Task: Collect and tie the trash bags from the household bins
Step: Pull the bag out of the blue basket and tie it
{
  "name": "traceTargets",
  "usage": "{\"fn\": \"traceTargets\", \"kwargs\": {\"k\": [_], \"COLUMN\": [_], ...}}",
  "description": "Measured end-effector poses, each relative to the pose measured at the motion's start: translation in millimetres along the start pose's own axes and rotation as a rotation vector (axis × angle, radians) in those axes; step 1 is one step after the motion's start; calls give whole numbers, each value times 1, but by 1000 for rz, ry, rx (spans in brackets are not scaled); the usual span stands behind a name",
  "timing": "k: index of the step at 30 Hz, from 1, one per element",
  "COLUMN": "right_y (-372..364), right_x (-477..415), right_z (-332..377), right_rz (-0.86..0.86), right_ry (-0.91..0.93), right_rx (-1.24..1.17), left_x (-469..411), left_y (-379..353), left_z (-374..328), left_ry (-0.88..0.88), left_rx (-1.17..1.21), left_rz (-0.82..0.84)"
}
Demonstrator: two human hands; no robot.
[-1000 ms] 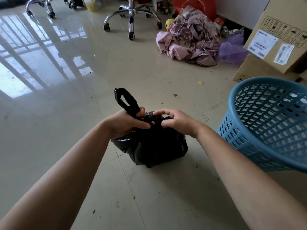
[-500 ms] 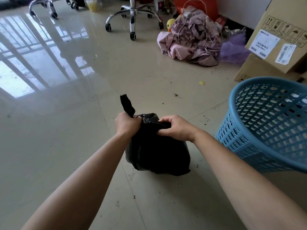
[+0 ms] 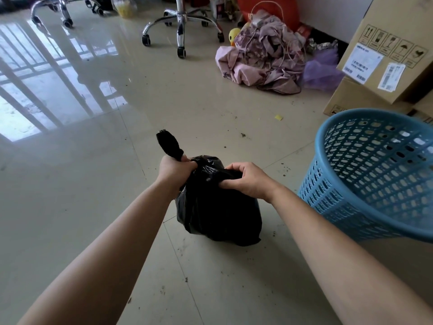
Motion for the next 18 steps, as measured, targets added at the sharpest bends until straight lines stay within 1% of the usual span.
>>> {"fn": "traceTargets", "kwargs": {"k": [2, 4, 6, 8, 10, 13, 14, 18], "right_y": [-2, -8, -14, -18, -18, -16, -16, -14], "right_x": [0, -1, -3, -5, -6, -6, -6, -6], "right_z": [1, 3, 4, 5, 5, 3, 1, -5], "right_rz": [10, 19, 43, 66, 69, 52, 45, 34], "right_ry": [28, 72, 98, 112, 124, 129, 125, 109], "right_rx": [7, 52, 75, 90, 99, 94, 81, 59], "left_x": [0, 3, 11, 14, 15, 17, 18, 20], "left_y": [4, 5, 3, 3, 3, 0, 1, 4], "left_z": [3, 4, 5, 11, 19, 24, 23, 12], "left_ry": [-85, -189, -273, -277, -181, 29, 90, 186], "left_rx": [-225, -453, -562, -569, -448, 72, 178, 396], "left_rz": [-109, -184, -243, -276, -275, -104, -42, 249]}}
Point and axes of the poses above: each hand's wrist, its own x-axis away from the middle knuckle, its own y-axis out of the back of the hand, z = x × y, the point moved 1 cm from there along -x, towards the middle knuckle, and after that the axes turned 1 degree about z, right-handed, at the moved point
